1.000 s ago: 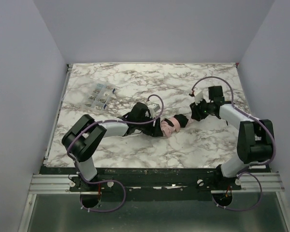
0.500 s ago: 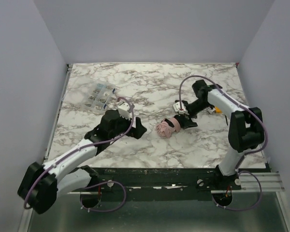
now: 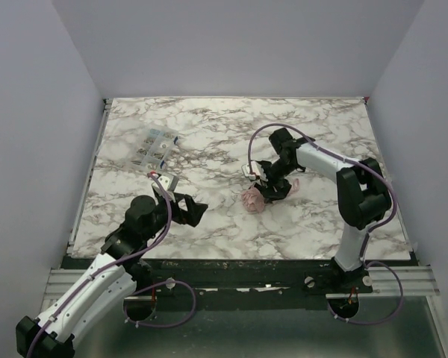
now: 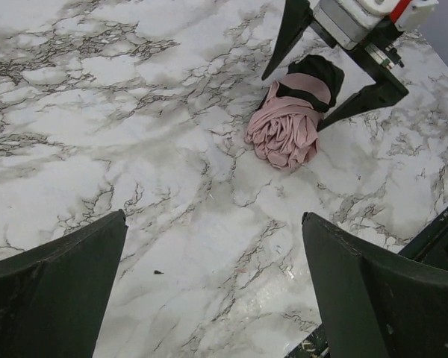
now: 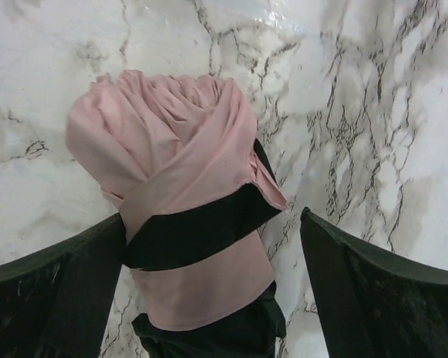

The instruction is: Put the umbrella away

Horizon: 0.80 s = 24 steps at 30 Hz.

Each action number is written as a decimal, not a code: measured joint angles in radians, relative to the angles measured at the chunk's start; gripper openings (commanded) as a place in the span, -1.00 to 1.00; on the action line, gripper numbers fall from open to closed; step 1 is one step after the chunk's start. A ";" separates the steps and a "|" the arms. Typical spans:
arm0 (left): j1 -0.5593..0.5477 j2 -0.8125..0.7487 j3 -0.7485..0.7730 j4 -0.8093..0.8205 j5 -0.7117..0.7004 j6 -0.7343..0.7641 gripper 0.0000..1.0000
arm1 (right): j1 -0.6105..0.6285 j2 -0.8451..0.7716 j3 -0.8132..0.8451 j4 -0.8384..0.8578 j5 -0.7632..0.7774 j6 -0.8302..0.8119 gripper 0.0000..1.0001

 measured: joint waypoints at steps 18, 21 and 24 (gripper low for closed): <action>0.000 0.005 -0.006 -0.017 -0.003 -0.008 0.97 | 0.013 -0.071 -0.175 0.481 0.313 0.729 0.11; 0.001 0.010 -0.006 -0.016 -0.002 -0.008 0.97 | 0.013 -0.070 -0.175 0.566 0.446 0.939 0.11; 0.001 0.022 -0.006 -0.014 -0.001 -0.010 0.97 | 0.013 -0.059 -0.166 0.605 0.543 1.137 0.12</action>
